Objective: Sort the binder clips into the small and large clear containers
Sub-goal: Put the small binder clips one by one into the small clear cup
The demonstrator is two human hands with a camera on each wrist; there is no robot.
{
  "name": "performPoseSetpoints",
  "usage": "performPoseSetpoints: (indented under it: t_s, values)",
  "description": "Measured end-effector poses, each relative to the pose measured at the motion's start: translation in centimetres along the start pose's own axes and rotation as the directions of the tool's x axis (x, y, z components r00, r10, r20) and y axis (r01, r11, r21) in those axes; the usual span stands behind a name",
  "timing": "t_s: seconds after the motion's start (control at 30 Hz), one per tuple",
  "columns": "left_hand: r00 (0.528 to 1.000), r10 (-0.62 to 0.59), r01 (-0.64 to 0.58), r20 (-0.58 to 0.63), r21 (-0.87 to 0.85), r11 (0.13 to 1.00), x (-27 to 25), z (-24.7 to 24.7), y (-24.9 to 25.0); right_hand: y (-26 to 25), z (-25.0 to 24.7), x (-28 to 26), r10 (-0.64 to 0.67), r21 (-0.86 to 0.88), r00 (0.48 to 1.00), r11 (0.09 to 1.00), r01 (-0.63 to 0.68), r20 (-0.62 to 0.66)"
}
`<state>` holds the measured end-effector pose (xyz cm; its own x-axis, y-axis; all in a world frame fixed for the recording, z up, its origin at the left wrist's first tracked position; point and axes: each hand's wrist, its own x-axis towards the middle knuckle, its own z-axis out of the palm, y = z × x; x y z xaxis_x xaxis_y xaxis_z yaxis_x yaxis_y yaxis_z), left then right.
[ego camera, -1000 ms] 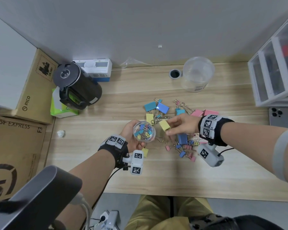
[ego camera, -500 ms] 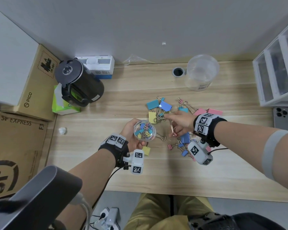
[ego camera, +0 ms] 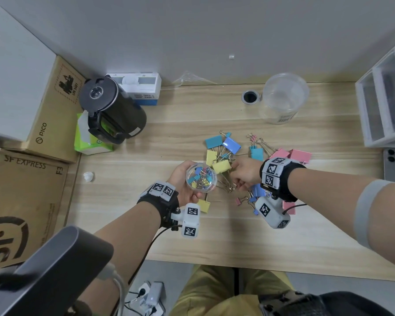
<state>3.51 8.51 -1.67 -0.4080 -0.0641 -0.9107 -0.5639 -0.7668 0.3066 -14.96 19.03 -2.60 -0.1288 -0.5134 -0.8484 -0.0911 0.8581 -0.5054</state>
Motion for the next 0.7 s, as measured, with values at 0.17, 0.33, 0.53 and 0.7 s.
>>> performPoseSetpoints:
  t_s: [0.17,0.33,0.53,0.7]
  values:
    - [0.999,0.004,-0.004,-0.032,-0.004,1.000,0.3,-0.9,-0.1,-0.8,1.2,0.5,-0.042,0.012,0.999,0.999,0.042,-0.024]
    - [1.000,0.017,-0.017,-0.024,-0.016,1.000,0.3,-1.4,-0.2,-1.7,1.8,0.2,-0.078,0.046,0.996,0.996,0.076,0.031]
    - [1.000,0.018,-0.019,-0.019,-0.024,1.000,0.1,-2.1,-0.4,-1.4,1.9,0.7,-0.106,-0.036,0.990,0.993,0.109,0.092]
    - [1.000,0.006,-0.007,-0.010,-0.039,0.999,-0.6,-2.3,-0.3,-0.5,1.0,0.0,-0.177,-0.358,0.982,0.923,0.141,-0.070]
